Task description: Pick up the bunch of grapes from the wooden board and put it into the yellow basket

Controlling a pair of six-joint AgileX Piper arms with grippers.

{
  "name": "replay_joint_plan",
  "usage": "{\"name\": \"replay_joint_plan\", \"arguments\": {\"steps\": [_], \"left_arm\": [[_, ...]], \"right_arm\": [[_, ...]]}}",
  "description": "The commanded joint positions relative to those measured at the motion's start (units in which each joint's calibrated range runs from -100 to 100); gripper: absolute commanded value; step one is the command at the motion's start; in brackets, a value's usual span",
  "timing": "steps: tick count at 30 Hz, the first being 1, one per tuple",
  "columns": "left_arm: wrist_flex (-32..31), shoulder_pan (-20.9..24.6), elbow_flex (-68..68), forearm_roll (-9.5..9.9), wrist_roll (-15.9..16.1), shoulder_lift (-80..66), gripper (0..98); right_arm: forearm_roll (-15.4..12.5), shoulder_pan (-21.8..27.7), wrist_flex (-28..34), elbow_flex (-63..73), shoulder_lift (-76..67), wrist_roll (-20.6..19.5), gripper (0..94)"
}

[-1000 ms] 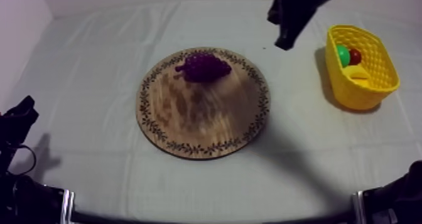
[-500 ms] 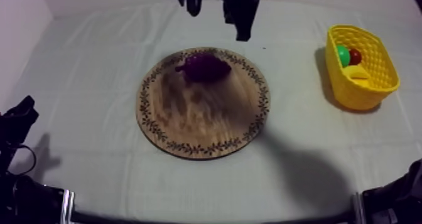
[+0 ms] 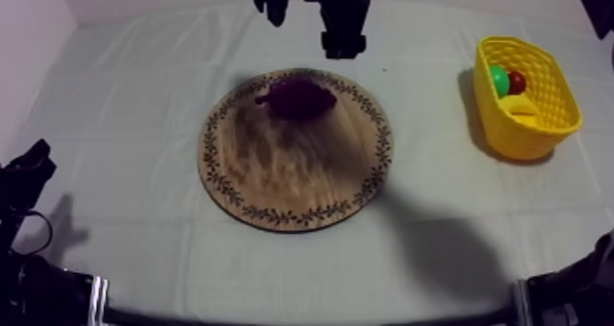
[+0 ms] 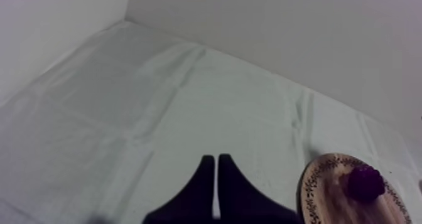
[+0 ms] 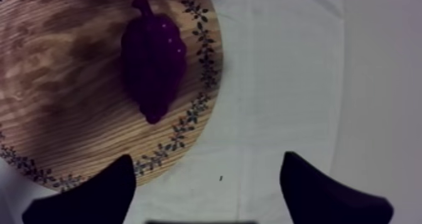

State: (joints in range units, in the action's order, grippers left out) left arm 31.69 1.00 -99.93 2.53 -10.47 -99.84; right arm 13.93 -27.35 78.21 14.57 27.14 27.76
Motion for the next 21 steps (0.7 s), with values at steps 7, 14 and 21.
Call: {"name": "replay_joint_plan", "arguments": {"steps": [7,14,21], "left_arm": [[-0.01,-0.02,0.04,-0.01,-0.01,0.02,0.0],[-0.01,-0.02,0.04,-0.01,-0.01,0.02,0.0],[-0.01,-0.02,0.04,-0.01,-0.01,0.02,0.0]], "right_arm": [[0.11,-1.84,-0.91,-3.81,1.72,-0.81,71.8],[-0.19,-3.46,-1.16,-2.15,8.11,-1.11,70.8],[-0.76,-3.77,0.07,6.05,16.52,-1.07,71.1]]}}
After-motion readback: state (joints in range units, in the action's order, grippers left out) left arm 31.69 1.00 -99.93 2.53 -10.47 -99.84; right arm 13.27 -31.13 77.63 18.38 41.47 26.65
